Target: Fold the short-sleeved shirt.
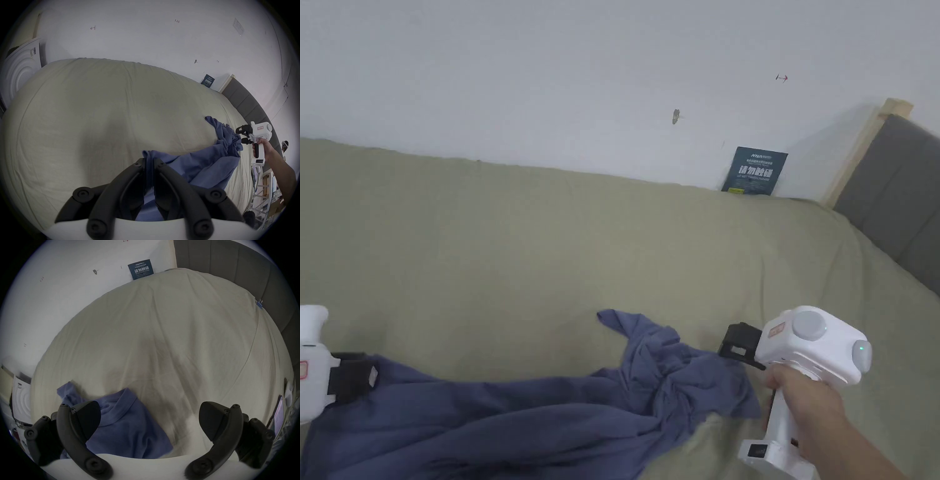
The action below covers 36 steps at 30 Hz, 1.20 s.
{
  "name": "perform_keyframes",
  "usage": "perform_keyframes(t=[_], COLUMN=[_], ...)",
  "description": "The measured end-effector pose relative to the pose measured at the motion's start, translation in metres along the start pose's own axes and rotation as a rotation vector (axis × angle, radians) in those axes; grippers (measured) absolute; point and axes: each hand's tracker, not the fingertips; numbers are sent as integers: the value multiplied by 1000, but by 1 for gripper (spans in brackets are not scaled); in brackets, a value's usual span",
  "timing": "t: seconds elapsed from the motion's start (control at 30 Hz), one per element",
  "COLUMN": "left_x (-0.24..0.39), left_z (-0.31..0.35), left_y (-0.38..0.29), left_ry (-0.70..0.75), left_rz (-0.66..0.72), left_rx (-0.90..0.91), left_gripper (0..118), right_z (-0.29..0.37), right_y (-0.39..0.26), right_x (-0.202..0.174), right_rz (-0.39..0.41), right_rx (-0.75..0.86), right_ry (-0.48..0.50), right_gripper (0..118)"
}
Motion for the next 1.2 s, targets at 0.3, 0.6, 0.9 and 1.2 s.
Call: perform_keyframes(t=[0.3,0.6,0.9,1.2], left_x=[2,18,48,69], left_z=[-12,36,161,308], left_y=[-6,7,43,144], left_ry=[81,124,126,140], left_rz=[-26,6,23,-31], left_rx=[-1,119,401,651], left_gripper=[10,8,8,8], right_z=[13,132,304,464], right_y=[-12,-15,-5,47], right_x=[-13,-8,-19,-31], right_rz=[88,235,303,290], right_rx=[12,244,483,727], right_ry=[24,211,325,343], right_gripper=[2,2,2,2])
